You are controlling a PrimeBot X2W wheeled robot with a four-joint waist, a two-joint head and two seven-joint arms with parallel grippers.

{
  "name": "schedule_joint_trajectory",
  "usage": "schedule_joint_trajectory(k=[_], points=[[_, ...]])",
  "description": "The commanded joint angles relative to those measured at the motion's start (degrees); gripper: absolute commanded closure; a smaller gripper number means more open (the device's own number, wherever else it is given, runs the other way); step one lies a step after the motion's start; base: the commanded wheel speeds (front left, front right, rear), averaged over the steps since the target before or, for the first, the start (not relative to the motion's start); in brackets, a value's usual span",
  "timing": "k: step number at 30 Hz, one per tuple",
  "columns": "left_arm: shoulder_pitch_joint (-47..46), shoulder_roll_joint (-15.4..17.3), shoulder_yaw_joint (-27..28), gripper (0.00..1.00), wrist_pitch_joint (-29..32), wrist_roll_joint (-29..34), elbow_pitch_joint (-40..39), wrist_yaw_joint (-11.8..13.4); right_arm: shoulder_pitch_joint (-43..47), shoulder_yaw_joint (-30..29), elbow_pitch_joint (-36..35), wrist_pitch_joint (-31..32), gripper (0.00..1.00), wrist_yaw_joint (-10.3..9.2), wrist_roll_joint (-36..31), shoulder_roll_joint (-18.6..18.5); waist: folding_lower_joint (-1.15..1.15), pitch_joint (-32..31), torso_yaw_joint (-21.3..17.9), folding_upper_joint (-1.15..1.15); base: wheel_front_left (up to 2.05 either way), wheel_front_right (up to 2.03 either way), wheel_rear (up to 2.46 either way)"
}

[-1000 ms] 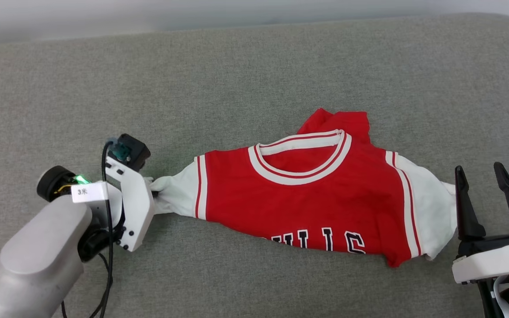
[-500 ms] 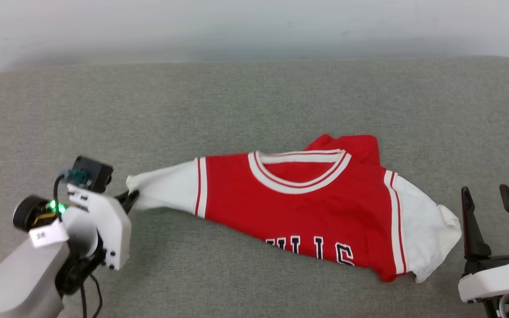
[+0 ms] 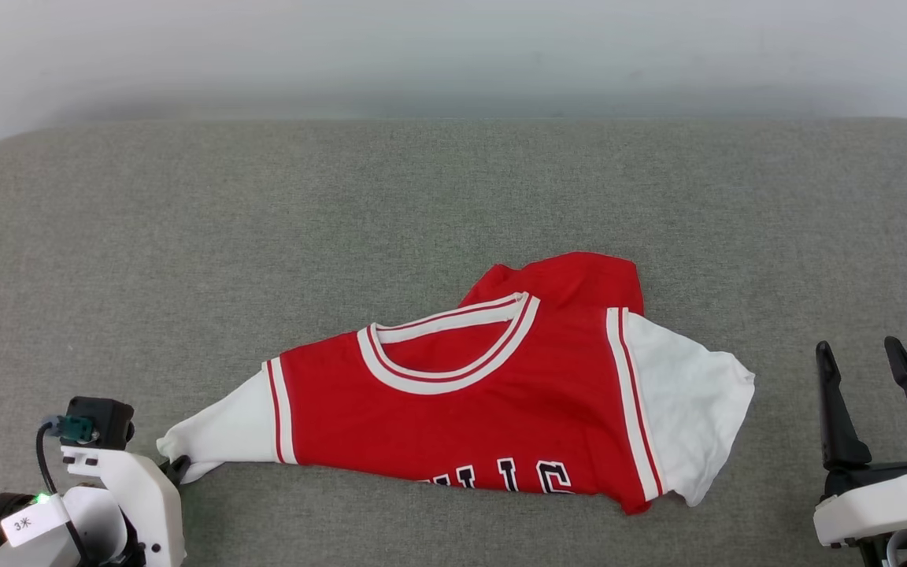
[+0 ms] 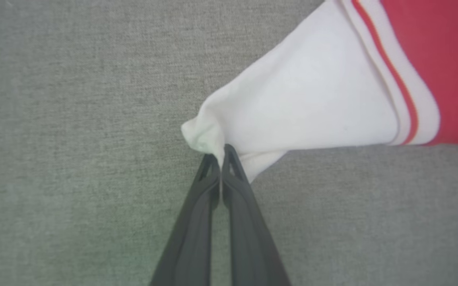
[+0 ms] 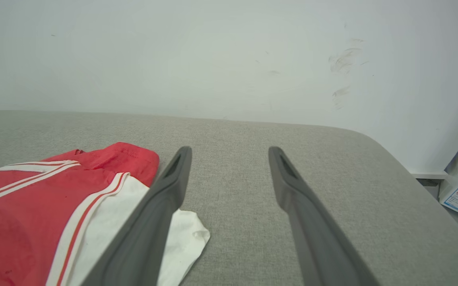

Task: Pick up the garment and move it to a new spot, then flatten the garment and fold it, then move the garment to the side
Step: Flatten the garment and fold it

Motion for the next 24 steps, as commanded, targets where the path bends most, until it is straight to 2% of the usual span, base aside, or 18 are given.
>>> schedule_joint_trajectory(k=[1,3,5,10,16,20,24], points=[[0.6,-0.6,0.2,1.0,0.0,-0.6,1.1,-0.2,0.2,-0.1,-0.3,0.2,0.0,-0.06,-0.4,0.0,0.0,0.0,-0.1,0.0,0.0,0.0,0.0],[0.1,-0.8,-0.1,0.96,-0.3,0.0,2.6,-0.2,0.3,-0.1,-0.3,0.5,0.0,-0.06,-0.5,-0.1,0.0,0.0,-0.1,0.0,0.0,0.0,0.0],[-1.0,-1.1,-0.1,0.0,-1.4,0.6,3.7,0.1,0.5,-0.3,-0.3,0.8,0.0,-0.06,-0.5,-0.1,0.0,-0.3,0.1,0.0,0.0,0.0,0.0],[-3.1,-1.1,0.5,0.0,-4.5,2.2,4.2,0.1,1.0,-0.4,-0.4,1.3,0.0,-0.06,-0.6,0.1,0.0,-1.5,0.6,0.0,0.0,0.0,0.0],[-5.9,2.3,1.3,0.0,-3.9,3.7,0.9,-0.1,1.5,-0.4,-0.8,1.6,0.0,-0.06,-0.9,0.6,0.0,-2.4,1.0,0.0,0.0,0.0,0.0],[-8.7,5.1,1.0,0.0,0.1,3.9,-2.6,-1.1,1.9,-0.3,-1.0,1.7,0.0,-0.06,-1.0,0.8,0.0,-2.4,1.1,0.0,0.0,0.0,0.0],[-11.2,7.0,-0.4,0.0,7.4,2.8,-5.5,-3.3,2.0,-0.1,-1.3,1.8,0.0,-0.06,-0.8,0.5,0.0,-2.0,0.8,0.0,0.0,0.0,0.0]])
